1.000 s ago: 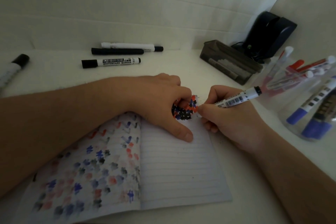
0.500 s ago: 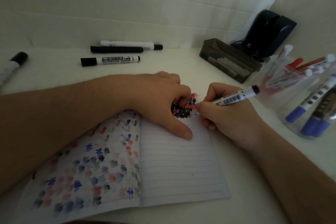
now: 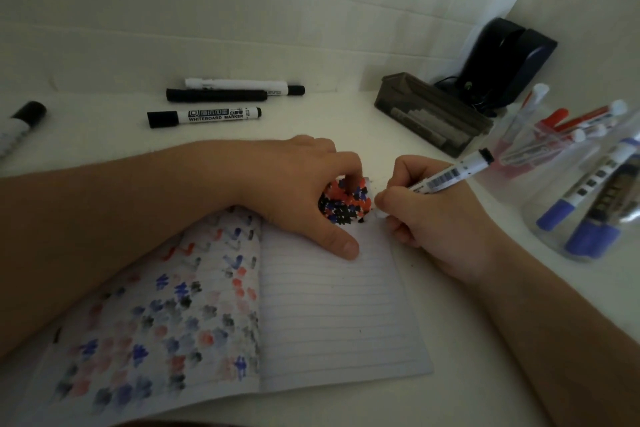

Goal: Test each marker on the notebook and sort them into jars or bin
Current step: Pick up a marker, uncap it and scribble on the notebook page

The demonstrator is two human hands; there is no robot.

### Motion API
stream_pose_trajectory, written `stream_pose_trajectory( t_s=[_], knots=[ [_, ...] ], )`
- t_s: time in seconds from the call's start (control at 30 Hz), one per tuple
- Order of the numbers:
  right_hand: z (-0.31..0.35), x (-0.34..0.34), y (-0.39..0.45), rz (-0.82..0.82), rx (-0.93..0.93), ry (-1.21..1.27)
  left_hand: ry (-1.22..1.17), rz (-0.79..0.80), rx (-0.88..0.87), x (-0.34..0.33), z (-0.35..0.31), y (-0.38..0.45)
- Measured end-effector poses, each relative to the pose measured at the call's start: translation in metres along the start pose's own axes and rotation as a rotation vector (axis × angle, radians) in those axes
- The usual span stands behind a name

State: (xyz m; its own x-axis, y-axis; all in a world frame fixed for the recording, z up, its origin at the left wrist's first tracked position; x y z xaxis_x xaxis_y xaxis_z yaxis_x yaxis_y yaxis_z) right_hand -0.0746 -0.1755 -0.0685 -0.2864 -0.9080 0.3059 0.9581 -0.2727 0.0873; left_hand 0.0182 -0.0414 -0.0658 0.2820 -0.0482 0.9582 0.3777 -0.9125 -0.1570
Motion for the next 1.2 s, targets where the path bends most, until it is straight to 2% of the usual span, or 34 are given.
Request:
stream_pose_trajectory(
  t_s=[0.13,0.23,0.67,0.9,1.07,1.2],
  knots=[
    [0.002,0.012,0.001,0.011,0.015,0.388,-0.223,-0.166,-0.002,0.009,0.011,0.005],
    [0.002,0.02,0.002,0.004,-0.001,0.515,-0.287,-0.216,-0.004,0.009,0.015,0.005],
    [-0.007,0.018,0.006,0.036,-0.08,0.484,-0.365,-0.252,-0.023,0.009,0.011,0.003],
    [-0.003,0.013,0.005,-0.002,-0.083,0.374,-0.36,-0.26,-0.027,0.012,0.012,0.002],
    [0.001,0.016,0.002,-0.058,-0.055,0.295,-0.384,-0.369,0.052,0.023,0.026,0.001],
    [0.0,0.021,0.003,-0.109,-0.03,0.249,-0.242,-0.47,0.047,0.029,0.028,0.001]
  ],
)
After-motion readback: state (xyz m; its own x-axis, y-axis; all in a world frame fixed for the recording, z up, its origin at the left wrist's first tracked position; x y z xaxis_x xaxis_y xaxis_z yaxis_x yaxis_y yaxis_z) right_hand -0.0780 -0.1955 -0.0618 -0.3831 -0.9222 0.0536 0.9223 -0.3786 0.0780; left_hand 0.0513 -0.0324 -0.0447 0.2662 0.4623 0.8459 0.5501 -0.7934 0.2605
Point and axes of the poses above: each hand's wrist, its own y-axis towards the middle knuckle, its own x-axis out of the back of the hand, z = x × y, the point moved 6 cm from there along y, towards the middle knuckle, and after that the axes turned 1 degree about y, right-handed, at the moved point
